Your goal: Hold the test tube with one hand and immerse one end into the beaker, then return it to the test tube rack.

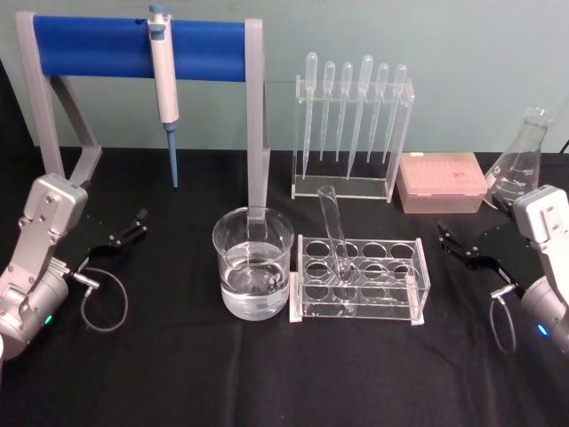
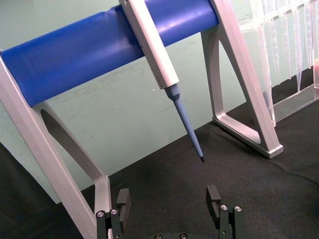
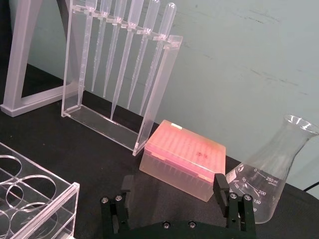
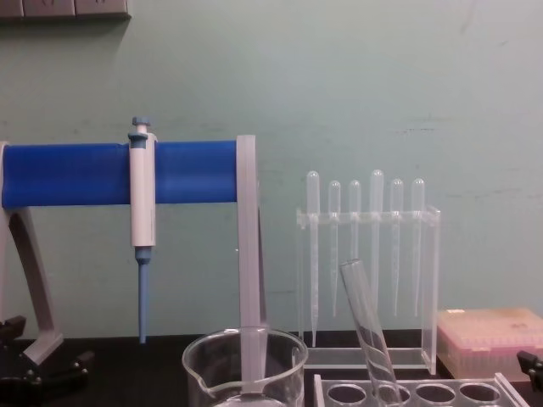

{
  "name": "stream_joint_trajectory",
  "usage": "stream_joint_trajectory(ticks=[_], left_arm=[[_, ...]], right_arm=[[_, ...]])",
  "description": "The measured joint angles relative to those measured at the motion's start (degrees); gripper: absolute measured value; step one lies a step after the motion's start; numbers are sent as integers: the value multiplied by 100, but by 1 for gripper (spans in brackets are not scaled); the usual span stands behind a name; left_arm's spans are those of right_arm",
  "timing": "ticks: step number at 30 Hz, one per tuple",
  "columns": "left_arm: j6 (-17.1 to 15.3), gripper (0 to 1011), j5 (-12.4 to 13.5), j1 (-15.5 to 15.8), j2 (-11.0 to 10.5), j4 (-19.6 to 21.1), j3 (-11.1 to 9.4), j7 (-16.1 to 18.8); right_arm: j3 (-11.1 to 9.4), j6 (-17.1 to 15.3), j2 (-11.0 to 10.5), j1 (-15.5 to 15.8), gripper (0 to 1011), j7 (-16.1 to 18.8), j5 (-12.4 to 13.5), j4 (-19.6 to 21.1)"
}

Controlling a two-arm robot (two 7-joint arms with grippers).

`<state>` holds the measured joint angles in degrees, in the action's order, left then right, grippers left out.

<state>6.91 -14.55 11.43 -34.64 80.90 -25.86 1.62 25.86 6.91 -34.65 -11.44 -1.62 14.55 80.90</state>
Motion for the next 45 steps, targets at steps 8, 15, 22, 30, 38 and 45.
stream_joint_trajectory(ticks=[8, 15, 22, 30, 38, 45], left_arm=[[0, 1000, 0, 0, 0, 0, 0, 0], [0, 1000, 0, 0, 0, 0, 0, 0], [0, 1000, 0, 0, 0, 0, 0, 0], [0, 1000, 0, 0, 0, 0, 0, 0], [0, 1000, 0, 0, 0, 0, 0, 0], [0, 1000, 0, 0, 0, 0, 0, 0]], right_arm=[[-53, -35, -18, 71, 1004, -54, -60, 79], [-313, -240, -298, 577, 1004, -146, -102, 753], [-575, -491, -837, 1153, 1004, 600, 436, 1819], [-438, -590, -1019, 1049, 1004, 1680, 765, 2313], [-36, -858, -598, 460, 1004, 2241, 634, 2090], [118, -1155, -49, -16, 1004, 2427, 631, 1661]])
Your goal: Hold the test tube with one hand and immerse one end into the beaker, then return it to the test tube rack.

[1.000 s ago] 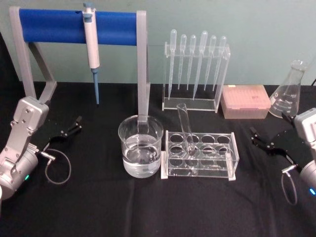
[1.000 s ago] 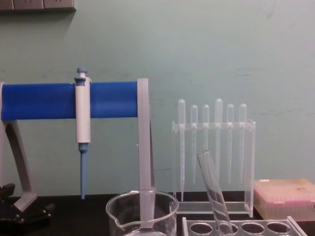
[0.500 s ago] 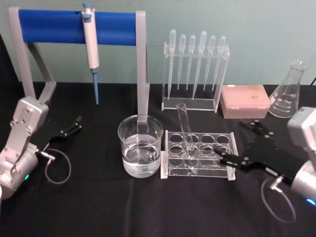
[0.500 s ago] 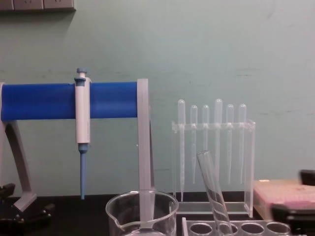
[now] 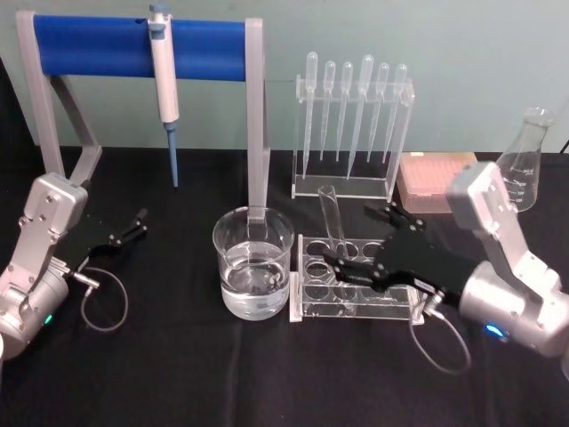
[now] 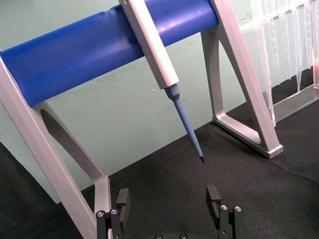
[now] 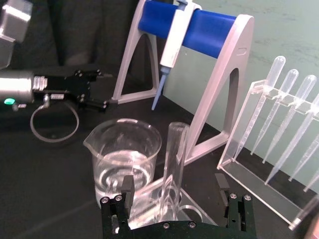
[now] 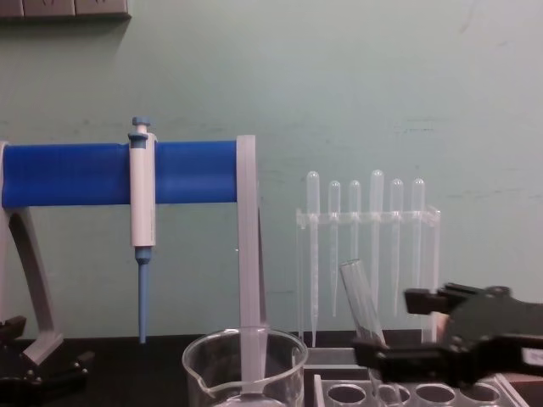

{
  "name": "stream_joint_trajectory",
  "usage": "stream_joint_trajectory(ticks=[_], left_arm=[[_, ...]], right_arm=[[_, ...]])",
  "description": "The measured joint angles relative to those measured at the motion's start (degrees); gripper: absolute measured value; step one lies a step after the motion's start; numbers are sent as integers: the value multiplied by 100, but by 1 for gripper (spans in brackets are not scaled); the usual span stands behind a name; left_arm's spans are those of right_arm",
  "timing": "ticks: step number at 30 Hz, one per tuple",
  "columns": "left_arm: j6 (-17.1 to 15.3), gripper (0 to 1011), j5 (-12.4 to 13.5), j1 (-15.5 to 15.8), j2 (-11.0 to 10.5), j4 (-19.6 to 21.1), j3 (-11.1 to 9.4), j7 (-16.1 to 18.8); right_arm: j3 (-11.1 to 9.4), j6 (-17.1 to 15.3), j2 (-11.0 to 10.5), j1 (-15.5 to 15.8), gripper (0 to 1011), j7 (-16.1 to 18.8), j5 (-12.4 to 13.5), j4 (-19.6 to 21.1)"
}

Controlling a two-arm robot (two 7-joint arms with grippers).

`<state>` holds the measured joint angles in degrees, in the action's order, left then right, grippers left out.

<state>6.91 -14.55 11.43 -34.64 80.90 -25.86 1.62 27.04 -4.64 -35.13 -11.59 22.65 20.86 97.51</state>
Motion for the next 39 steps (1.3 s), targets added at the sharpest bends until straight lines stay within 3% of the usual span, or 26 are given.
stream_joint_trajectory(ticks=[10, 13, 18, 39], left_arm=[[0, 1000, 0, 0, 0, 0, 0, 0], [0, 1000, 0, 0, 0, 0, 0, 0], [0, 1000, 0, 0, 0, 0, 0, 0], [0, 1000, 0, 0, 0, 0, 0, 0]], right_arm=[[66, -657, 566, -719, 1004, 394, 165, -643], [92, -755, 605, -838, 1004, 468, 164, -725], [133, -856, 619, -915, 911, 499, 129, -759], [148, -922, 575, -888, 266, 568, 57, -639]])
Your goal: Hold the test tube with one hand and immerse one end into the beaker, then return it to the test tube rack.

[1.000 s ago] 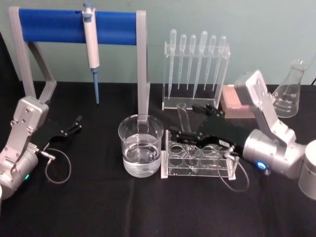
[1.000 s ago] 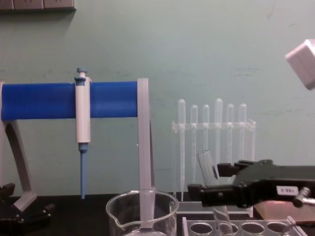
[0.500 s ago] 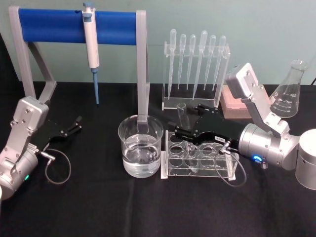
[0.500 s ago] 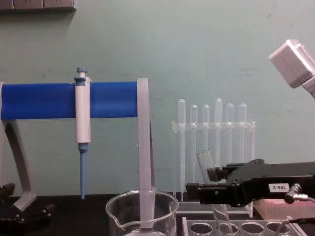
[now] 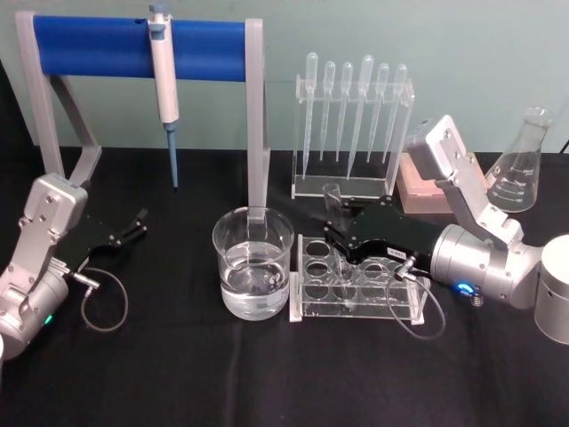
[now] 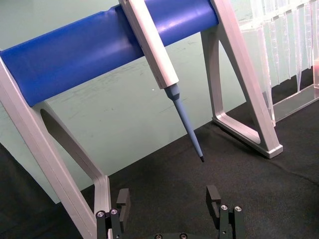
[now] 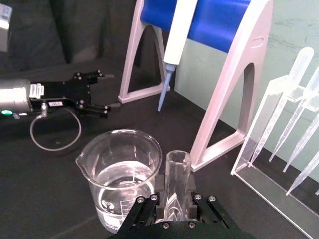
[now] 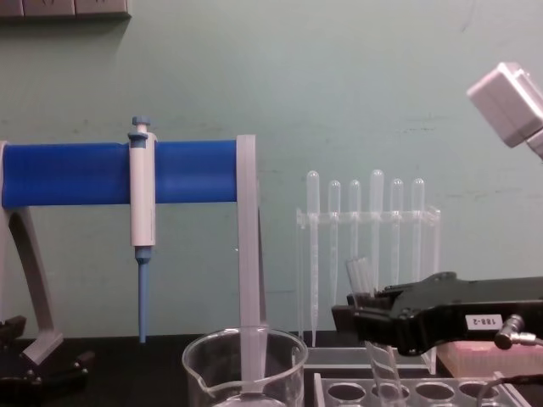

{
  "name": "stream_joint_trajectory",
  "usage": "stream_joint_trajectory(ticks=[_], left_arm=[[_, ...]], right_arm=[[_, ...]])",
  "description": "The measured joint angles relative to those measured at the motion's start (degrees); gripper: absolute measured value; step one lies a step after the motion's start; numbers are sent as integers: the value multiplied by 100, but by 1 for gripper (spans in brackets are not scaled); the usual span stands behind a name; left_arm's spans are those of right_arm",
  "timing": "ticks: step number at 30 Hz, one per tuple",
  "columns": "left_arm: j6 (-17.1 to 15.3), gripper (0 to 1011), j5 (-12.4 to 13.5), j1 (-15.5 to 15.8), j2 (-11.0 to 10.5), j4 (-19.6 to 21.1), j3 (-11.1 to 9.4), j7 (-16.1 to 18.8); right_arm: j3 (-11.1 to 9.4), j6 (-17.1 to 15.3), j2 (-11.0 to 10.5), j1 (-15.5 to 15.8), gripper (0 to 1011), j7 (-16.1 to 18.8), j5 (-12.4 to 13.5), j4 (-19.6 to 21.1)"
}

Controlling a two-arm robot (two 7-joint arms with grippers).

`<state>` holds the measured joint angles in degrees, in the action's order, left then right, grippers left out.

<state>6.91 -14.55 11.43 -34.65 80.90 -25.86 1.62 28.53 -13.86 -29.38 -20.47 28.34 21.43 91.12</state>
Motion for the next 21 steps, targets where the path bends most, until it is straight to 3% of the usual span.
stream_joint_trajectory(ticks=[1, 6, 13, 21], left_arm=[[0, 1000, 0, 0, 0, 0, 0, 0], [0, 1000, 0, 0, 0, 0, 0, 0], [0, 1000, 0, 0, 0, 0, 0, 0], [0, 1000, 0, 0, 0, 0, 0, 0]], right_arm=[[-22, 17, -6, 24, 228, 1, 29, 34], [-152, 92, -40, 148, 228, -18, 161, 238], [-520, 312, -130, 454, 228, -186, 518, 838], [-674, 408, -162, 545, 228, -354, 652, 1132]])
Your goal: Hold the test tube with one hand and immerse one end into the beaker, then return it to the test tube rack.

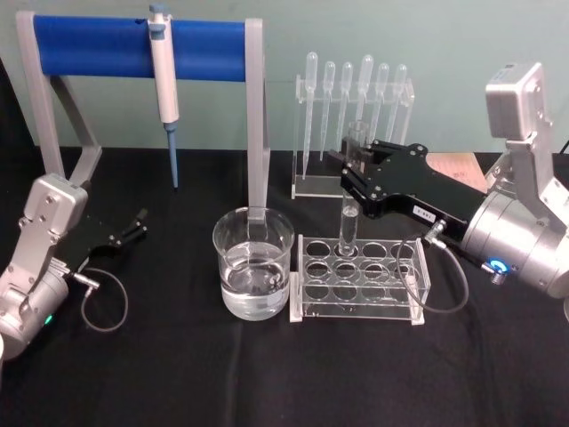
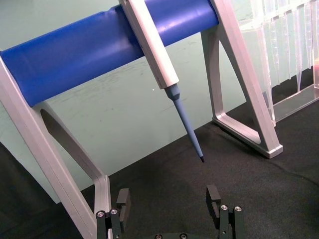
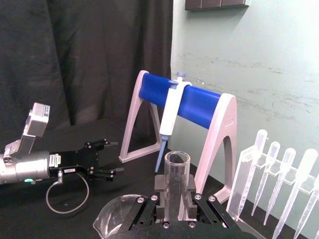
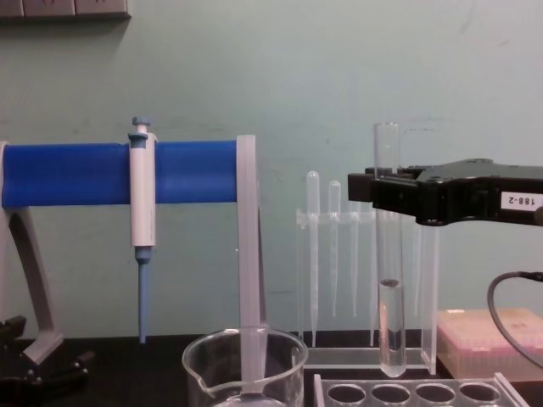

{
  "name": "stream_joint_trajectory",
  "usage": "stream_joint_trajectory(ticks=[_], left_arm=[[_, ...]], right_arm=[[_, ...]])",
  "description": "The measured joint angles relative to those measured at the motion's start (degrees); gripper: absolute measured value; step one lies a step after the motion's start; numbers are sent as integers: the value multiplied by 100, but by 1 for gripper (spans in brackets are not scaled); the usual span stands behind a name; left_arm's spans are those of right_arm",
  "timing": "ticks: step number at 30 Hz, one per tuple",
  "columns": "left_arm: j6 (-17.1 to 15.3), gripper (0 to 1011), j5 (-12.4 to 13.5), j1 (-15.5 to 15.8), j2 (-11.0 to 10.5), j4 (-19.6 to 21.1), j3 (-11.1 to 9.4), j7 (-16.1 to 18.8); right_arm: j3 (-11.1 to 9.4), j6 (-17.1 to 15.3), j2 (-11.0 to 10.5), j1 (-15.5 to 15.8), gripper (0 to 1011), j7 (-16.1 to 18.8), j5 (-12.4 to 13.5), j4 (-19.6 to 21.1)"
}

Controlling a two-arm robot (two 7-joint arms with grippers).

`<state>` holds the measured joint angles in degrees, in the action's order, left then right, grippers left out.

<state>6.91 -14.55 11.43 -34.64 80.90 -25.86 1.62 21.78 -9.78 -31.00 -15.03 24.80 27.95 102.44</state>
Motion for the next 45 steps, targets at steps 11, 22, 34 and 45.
stream_joint_trajectory(ticks=[11, 22, 34, 45], left_arm=[[0, 1000, 0, 0, 0, 0, 0, 0], [0, 1000, 0, 0, 0, 0, 0, 0], [0, 1000, 0, 0, 0, 0, 0, 0], [0, 1000, 0, 0, 0, 0, 0, 0]], right_arm=[[17, -8, 3, -10, 228, 6, -7, -30], [27, -16, 4, -18, 228, 22, -21, -47], [33, -20, 4, -23, 228, 31, -26, -55], [34, -20, 4, -24, 228, 35, -29, -56]])
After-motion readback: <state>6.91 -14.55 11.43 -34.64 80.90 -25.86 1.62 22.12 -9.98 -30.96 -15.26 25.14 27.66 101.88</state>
